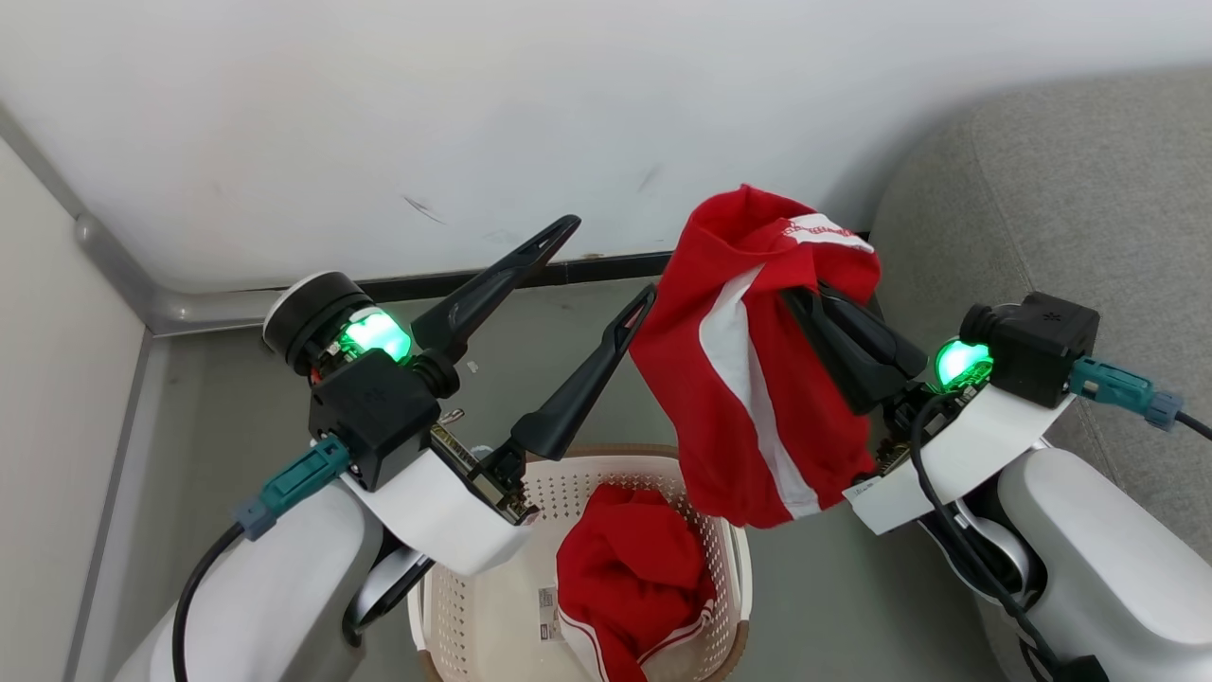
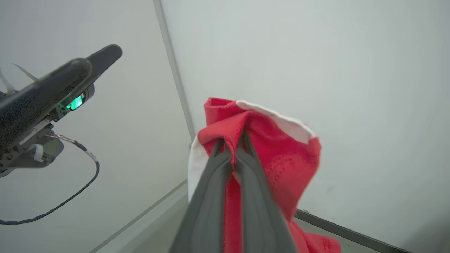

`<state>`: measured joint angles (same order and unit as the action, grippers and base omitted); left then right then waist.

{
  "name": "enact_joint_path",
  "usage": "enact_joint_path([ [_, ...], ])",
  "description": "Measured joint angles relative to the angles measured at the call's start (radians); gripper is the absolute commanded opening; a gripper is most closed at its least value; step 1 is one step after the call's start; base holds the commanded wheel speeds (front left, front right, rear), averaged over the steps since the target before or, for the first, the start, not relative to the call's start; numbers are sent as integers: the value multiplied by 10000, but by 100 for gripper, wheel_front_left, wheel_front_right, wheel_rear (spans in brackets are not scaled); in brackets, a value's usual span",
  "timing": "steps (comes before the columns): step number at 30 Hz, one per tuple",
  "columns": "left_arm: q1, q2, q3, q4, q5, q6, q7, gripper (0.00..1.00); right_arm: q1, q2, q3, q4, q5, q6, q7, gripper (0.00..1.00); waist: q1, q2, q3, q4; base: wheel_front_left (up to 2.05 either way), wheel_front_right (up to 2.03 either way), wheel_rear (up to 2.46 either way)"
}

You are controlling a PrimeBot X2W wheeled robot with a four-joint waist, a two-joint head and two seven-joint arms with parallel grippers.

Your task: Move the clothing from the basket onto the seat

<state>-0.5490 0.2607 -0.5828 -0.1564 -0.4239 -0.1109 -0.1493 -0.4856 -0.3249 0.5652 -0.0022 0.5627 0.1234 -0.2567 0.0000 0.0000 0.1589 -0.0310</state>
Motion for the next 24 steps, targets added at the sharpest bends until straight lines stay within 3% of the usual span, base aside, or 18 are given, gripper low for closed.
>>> enact_joint_path([
  [24, 357, 173, 35, -109, -71, 86, -17, 100, 149, -75, -552, -253, -209, 0, 0, 0, 0, 0, 121, -224, 0, 0, 0],
])
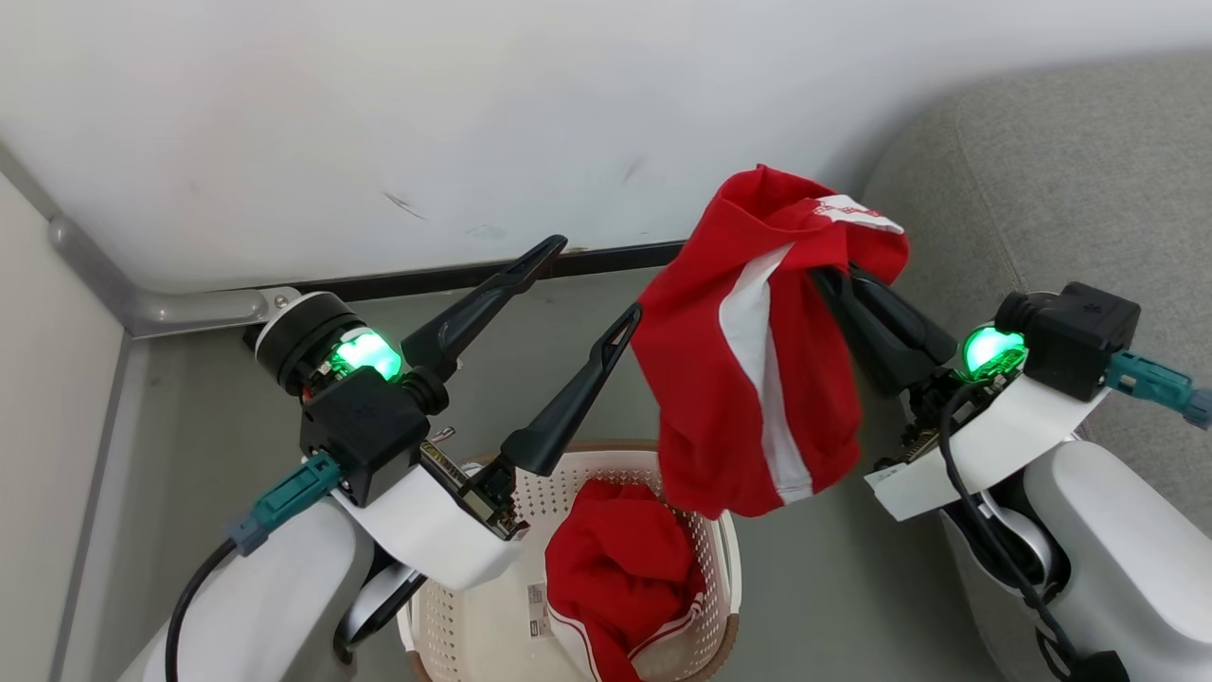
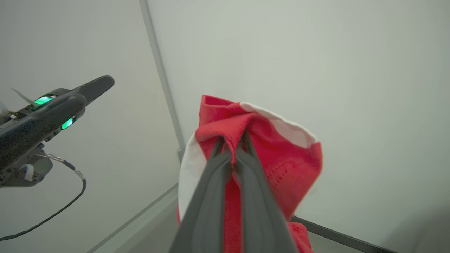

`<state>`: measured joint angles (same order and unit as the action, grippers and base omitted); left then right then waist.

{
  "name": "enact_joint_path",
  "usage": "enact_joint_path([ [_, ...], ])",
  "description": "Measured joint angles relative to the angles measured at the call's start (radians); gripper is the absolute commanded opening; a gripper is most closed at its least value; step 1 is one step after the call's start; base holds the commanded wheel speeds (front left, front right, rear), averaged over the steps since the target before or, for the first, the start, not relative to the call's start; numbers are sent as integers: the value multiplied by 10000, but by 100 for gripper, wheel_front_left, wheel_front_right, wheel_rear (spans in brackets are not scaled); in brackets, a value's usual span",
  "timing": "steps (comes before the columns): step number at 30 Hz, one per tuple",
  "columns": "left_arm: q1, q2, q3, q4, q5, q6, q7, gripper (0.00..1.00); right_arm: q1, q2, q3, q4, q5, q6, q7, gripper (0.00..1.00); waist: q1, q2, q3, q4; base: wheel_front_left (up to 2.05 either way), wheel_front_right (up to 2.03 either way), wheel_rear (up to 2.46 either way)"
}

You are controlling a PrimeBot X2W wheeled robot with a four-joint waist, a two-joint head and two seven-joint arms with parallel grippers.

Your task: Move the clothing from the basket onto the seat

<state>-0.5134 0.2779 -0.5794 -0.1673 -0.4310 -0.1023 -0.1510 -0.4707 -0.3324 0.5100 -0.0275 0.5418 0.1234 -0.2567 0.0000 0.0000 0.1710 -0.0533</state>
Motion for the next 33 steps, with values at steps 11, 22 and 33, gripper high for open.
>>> enact_joint_path([
  [11, 32, 12, -196, -27, -71, -2, 15, 100, 247, -84, -677, -221, -290, 0, 0, 0, 0, 0, 127, -299, 0, 0, 0],
  [22, -21, 4, -470, -42, -86, -33, 176, 100, 406, -100, -1463, -614, -508, 0, 0, 0, 1, 0, 318, -786, 0, 0, 0],
  [33, -249, 8, -700, -40, -159, -73, 278, 100, 649, -105, -2146, -1020, -909, 0, 0, 0, 0, 0, 570, -1525, 0, 0, 0],
])
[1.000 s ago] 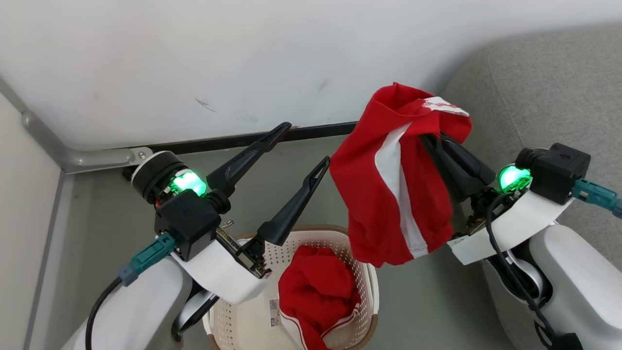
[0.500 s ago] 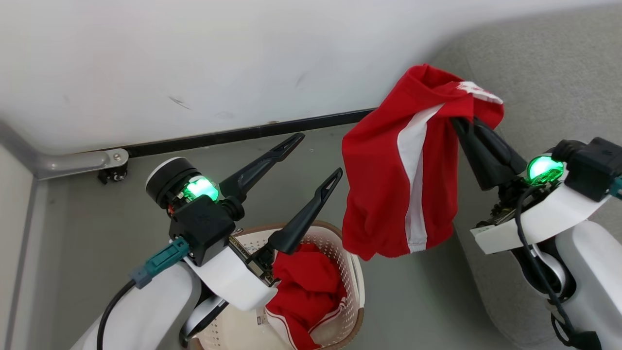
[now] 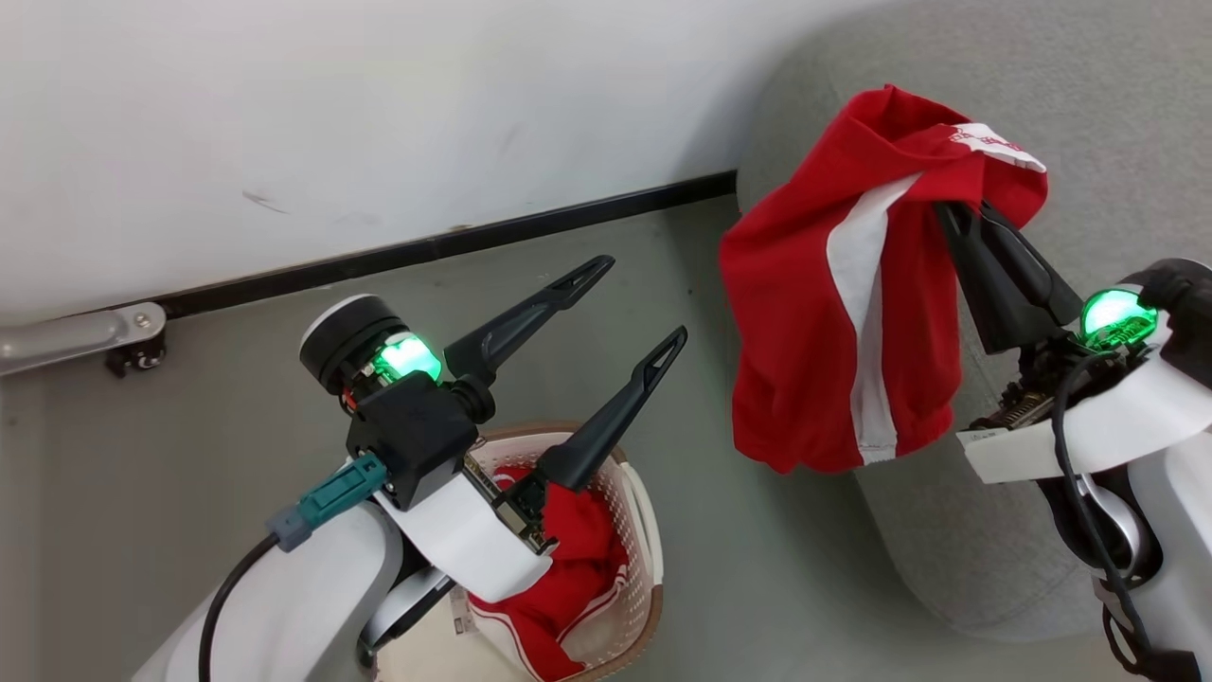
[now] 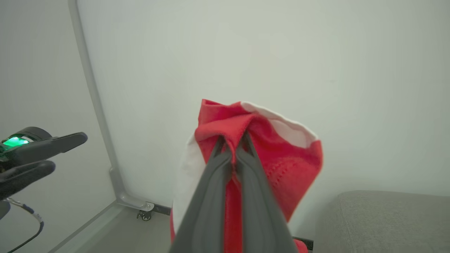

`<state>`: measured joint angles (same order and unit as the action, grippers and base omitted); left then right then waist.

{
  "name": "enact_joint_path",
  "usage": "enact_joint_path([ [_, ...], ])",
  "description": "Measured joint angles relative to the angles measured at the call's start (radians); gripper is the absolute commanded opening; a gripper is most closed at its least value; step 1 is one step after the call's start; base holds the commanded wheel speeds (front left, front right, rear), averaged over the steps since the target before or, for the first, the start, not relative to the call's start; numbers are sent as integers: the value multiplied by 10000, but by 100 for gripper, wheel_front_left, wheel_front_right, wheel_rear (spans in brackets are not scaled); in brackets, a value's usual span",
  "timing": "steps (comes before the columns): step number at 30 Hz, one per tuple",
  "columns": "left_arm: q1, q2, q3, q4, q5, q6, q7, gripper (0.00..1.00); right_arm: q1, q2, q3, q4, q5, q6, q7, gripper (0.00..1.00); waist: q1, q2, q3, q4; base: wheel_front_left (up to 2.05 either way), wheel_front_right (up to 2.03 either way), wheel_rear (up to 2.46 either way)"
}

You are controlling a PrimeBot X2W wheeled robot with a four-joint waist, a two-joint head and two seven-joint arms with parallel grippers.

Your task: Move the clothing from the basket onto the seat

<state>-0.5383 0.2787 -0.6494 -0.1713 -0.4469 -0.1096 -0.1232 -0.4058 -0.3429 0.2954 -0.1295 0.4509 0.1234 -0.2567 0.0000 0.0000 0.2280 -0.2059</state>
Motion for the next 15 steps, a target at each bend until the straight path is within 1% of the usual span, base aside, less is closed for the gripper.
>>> enact_joint_path([
  [15, -406, 58, -150, 15, -15, -75, 180, 100, 514, 111, -617, -573, -240, 0, 0, 0, 0, 0, 431, -1171, 0, 0, 0],
])
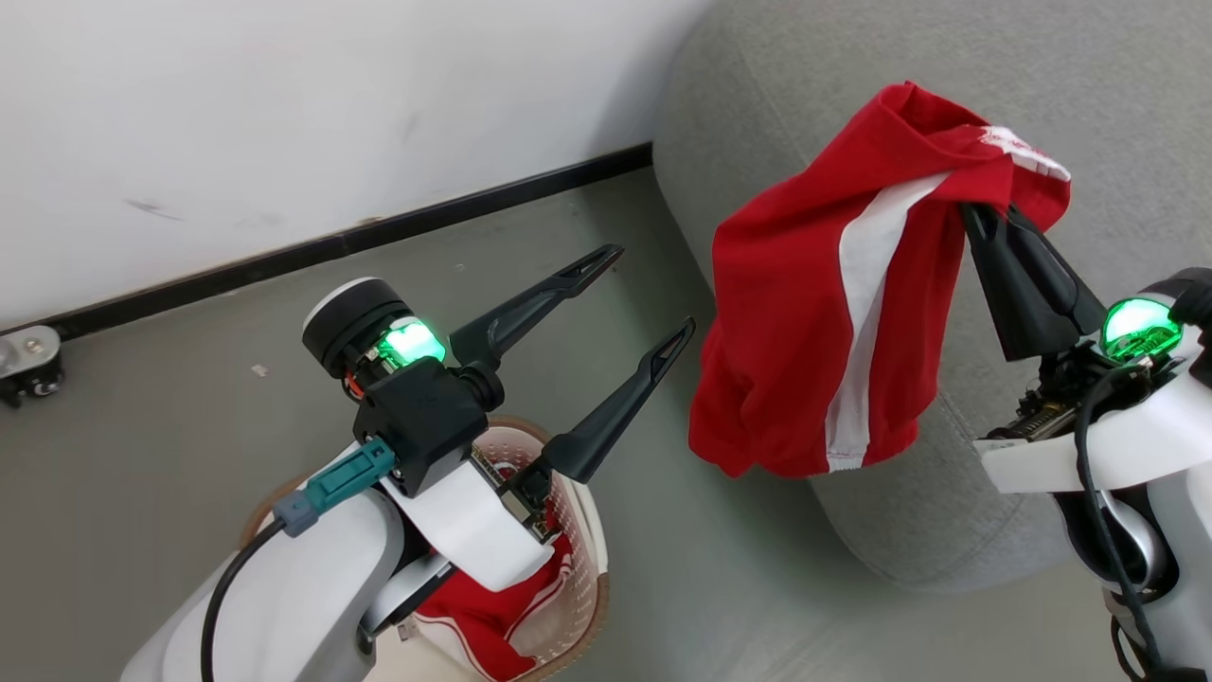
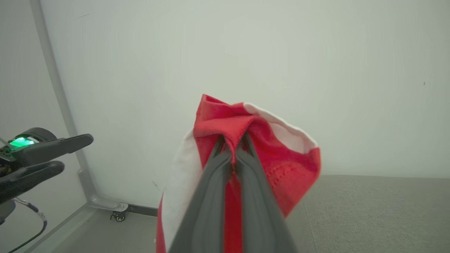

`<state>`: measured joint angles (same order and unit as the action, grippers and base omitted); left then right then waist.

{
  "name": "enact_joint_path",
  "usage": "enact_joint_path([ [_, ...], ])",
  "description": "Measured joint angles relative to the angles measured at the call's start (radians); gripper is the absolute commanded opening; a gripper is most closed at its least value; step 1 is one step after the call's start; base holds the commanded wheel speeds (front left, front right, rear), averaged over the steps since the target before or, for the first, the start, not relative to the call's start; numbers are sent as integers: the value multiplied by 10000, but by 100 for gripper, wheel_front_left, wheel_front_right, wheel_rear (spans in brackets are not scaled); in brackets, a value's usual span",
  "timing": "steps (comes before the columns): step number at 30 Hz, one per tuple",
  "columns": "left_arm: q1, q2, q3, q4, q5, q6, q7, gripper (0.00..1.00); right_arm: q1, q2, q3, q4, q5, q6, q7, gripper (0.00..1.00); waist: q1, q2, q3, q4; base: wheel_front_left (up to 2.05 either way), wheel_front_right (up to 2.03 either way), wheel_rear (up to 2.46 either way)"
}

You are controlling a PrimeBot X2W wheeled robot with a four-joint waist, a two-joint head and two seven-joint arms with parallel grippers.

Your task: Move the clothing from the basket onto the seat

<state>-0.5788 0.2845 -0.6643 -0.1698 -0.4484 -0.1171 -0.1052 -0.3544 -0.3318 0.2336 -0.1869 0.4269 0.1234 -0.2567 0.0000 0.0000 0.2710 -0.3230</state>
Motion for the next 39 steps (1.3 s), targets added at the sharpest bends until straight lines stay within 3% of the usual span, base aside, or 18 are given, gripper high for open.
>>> enact_joint_path([
  [21, -296, 316, 17, -63, 19, 0, 431, 100, 48, 408, -176, -364, -79, 0, 0, 0, 0, 0, 726, -1350, 0, 0, 0],
  [30, -301, 391, 6, -351, 88, 44, 740, 100, -468, 339, -476, -343, -50, 0, 0, 0, 0, 0, 1220, -1517, 0, 0, 0],
  [39, -314, 617, 17, -683, 151, 165, 1103, 100, -1685, -176, -988, -211, 280, 0, 0, 0, 0, 0, 1790, -1402, 0, 0, 0],
])
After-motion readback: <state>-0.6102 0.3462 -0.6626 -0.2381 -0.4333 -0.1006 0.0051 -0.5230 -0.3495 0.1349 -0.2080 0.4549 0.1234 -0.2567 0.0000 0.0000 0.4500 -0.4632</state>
